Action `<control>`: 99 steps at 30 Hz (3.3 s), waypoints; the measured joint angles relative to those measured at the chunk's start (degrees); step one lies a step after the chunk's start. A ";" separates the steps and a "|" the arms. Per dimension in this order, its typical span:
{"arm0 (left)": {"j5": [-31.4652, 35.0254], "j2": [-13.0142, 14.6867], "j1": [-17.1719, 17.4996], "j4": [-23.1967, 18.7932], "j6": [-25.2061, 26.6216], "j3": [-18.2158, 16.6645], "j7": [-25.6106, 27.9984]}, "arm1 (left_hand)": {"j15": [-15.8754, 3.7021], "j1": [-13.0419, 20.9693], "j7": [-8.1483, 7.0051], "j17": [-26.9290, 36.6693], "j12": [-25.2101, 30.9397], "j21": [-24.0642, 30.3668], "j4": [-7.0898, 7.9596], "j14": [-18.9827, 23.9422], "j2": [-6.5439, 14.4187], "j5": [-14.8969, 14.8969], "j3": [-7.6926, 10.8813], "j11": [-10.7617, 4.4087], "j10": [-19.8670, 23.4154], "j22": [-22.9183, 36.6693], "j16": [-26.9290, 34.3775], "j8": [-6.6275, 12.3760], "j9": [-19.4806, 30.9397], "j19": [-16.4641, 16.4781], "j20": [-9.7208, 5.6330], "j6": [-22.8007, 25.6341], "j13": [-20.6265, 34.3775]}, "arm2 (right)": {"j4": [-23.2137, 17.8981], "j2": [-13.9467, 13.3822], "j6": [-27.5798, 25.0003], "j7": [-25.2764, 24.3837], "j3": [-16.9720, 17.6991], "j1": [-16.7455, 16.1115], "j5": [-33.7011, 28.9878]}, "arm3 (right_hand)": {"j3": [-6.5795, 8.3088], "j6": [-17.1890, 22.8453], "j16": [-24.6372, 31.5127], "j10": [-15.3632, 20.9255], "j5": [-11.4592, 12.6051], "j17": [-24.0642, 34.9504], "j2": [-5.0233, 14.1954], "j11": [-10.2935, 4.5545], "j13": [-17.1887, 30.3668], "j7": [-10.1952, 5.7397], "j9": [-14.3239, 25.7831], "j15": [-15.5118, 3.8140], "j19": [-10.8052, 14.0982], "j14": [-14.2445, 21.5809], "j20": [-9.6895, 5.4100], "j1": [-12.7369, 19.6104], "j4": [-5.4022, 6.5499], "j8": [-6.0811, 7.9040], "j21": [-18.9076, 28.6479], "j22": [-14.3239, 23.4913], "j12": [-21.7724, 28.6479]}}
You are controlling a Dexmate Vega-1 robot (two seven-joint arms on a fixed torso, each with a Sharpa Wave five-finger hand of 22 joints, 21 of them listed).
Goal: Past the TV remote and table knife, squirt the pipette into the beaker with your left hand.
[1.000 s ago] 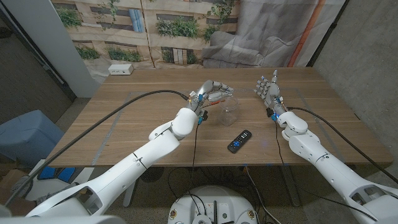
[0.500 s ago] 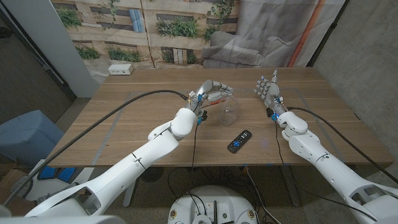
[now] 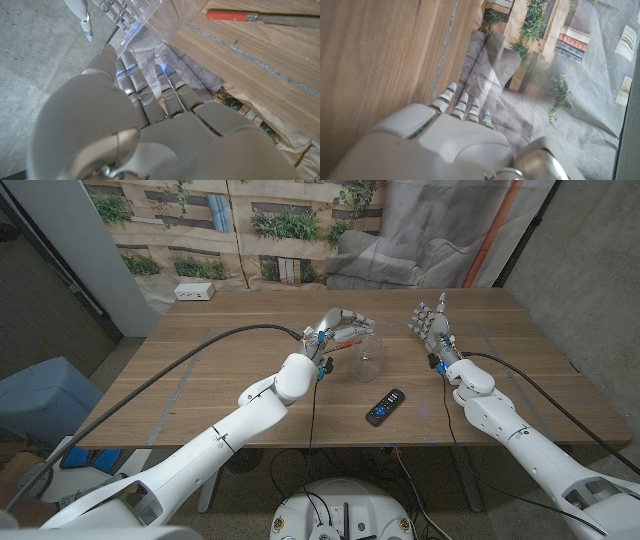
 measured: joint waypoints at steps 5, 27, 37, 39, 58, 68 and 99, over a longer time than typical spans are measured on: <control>0.07 -0.02 0.02 0.00 0.00 -0.02 0.18 | 0.00 0.25 0.00 0.00 0.03 0.00 0.00 0.00 0.25 0.00 0.00 -0.10 0.11 0.00 0.00 0.00 0.00 0.00 0.00 0.00 0.00 | 0.00 -0.02 0.00 0.00 0.00 0.00 0.00 | 0.00 0.00 0.00 0.00 0.00 0.00 0.00 0.00 0.00 0.00 0.00 0.00 0.00 0.00 0.00 0.00 0.00 0.00 0.00 0.00 0.00; 0.17 -0.30 -0.10 -0.55 0.07 -0.70 0.88 | 0.00 0.47 -0.02 -0.01 0.03 0.00 -0.22 0.00 0.46 0.00 0.23 0.00 0.22 0.00 0.00 -0.02 -0.03 0.00 0.00 0.01 0.00 | -0.01 -0.04 -0.02 0.01 0.02 -0.01 0.02 | 0.00 0.00 0.00 0.00 0.00 0.00 0.00 0.00 0.00 0.00 0.00 0.00 0.00 0.00 0.00 0.00 0.00 0.00 0.00 0.00 0.00; 0.09 -0.16 -0.29 -2.55 1.12 -1.18 0.88 | 0.00 0.46 -0.01 -0.16 0.02 0.00 -0.22 0.01 0.47 0.00 0.23 -0.12 0.09 0.00 0.00 -0.03 -0.03 0.00 0.00 0.00 0.00 | -0.03 -0.04 -0.02 0.00 0.02 -0.02 0.02 | 0.00 0.00 0.00 0.00 0.00 0.00 0.00 0.00 0.00 0.00 0.00 0.00 0.00 0.00 0.00 0.00 0.00 0.00 0.00 0.00 0.00; 0.09 -0.07 -0.30 -3.25 1.57 -1.30 0.88 | 0.00 0.45 -0.05 -0.16 0.02 0.00 -0.22 0.01 0.47 0.00 0.24 -0.12 0.08 0.00 0.00 -0.03 -0.03 0.00 0.00 -0.15 0.00 | -0.04 -0.05 -0.02 0.00 0.02 -0.02 0.02 | 0.00 0.00 0.00 0.00 0.00 0.00 0.00 0.00 0.00 0.00 0.00 0.00 0.00 0.00 0.00 0.00 0.00 0.00 0.00 0.00 0.00; 0.71 1.23 -0.57 -9.11 5.72 -2.62 0.68 | 0.00 -0.29 0.29 -0.15 0.02 -0.25 -0.21 0.01 1.21 0.00 0.24 -0.08 -0.55 0.00 0.00 -0.03 -0.05 0.00 0.00 -0.74 0.00 | -0.04 -0.03 -0.02 0.00 0.02 -0.03 0.02 | 0.00 0.00 0.00 0.00 0.00 0.00 0.00 0.00 0.00 0.00 0.00 0.00 0.00 0.00 0.00 0.00 0.00 0.00 0.00 0.00 0.00; 0.67 2.47 -0.38 -12.13 7.63 -3.91 0.52 | 0.00 -0.29 0.21 -0.15 0.02 -0.25 -0.21 0.01 1.21 0.00 0.24 0.13 -0.74 0.00 0.00 -0.03 -0.05 -0.31 -0.29 -0.82 0.00 | -0.03 -0.03 -0.01 0.00 0.03 -0.03 0.03 | 0.00 0.00 0.00 0.00 0.00 0.00 0.00 0.00 0.00 0.00 0.00 0.00 0.00 0.00 0.00 0.00 0.00 0.00 0.00 0.00 0.00; -2.43 7.98 2.30 -15.38 4.72 -10.36 -0.22 | -0.21 -0.82 0.54 -0.14 0.02 -0.25 -0.28 -0.20 1.74 0.00 0.65 0.42 -1.47 0.00 0.00 -0.04 -0.07 -0.30 -0.29 -1.55 0.00 | -0.05 -0.04 -0.01 -0.01 0.04 -0.02 0.04 | 0.00 0.00 0.00 0.00 0.00 0.00 0.00 0.00 0.00 0.00 0.00 0.00 0.00 0.00 0.00 0.00 0.00 0.00 0.00 0.00 0.00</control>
